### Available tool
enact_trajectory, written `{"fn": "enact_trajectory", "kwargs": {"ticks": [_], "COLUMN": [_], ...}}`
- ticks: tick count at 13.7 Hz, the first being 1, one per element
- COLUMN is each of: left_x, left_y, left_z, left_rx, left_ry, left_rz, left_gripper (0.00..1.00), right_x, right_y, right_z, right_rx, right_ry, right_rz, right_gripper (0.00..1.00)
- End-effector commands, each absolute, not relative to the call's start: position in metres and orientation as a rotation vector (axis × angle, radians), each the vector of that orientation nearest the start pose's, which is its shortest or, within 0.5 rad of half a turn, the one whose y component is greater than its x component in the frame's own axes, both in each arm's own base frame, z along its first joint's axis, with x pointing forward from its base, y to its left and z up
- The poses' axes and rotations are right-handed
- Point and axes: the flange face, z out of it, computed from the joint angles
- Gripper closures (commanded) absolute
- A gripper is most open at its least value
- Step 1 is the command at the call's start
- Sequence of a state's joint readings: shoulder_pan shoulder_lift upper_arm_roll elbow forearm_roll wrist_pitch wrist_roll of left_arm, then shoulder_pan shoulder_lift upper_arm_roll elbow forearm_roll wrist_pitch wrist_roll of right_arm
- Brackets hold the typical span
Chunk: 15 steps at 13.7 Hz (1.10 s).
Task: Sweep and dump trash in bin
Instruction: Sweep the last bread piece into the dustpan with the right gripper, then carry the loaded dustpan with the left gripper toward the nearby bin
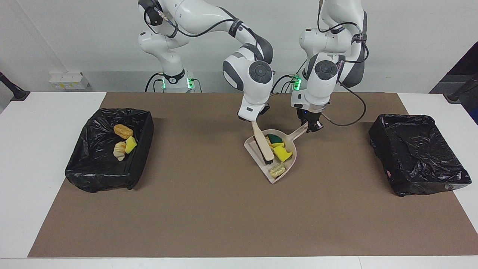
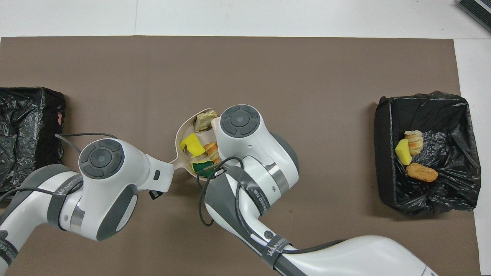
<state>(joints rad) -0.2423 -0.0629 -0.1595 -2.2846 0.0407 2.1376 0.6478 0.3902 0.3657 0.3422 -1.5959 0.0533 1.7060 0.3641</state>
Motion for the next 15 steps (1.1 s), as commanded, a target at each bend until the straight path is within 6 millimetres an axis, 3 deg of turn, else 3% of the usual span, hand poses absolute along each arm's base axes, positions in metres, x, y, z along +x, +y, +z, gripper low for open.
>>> {"fn": "enact_trajectory", "kwargs": {"ticks": [1,5,8,10,13,15], "left_x": [0.464,0.482,0.49,0.491,0.487,0.495], "left_y": [-0.186,-0.15,-0.129,-0.117,-0.113,-0.084], "left_z": [0.379,0.4,0.419,0.424,0.423,0.429], "left_rx": [-2.711,-2.809,-2.84,-2.865,-2.867,-2.886], "left_ry": [1.531,1.411,1.368,1.353,1.352,1.334], "left_rz": [0.077,0.004,-0.056,-0.071,-0.057,-0.086], "left_gripper": [1.0,1.0,1.0,1.0,1.0,1.0], "right_x": [0.478,0.465,0.433,0.4,0.35,0.311], "right_y": [0.386,0.36,0.359,0.355,0.375,0.406], "right_z": [0.446,0.463,0.45,0.431,0.417,0.399], "right_rx": [-3.042,-3.085,-3.097,-3.053,-3.054,-3.054], "right_ry": [-0.481,-0.389,-0.235,-0.089,0.009,0.09], "right_rz": [0.483,0.467,0.492,0.427,0.372,0.314], "right_gripper": [1.0,1.0,1.0,1.0,1.0,1.0]}}
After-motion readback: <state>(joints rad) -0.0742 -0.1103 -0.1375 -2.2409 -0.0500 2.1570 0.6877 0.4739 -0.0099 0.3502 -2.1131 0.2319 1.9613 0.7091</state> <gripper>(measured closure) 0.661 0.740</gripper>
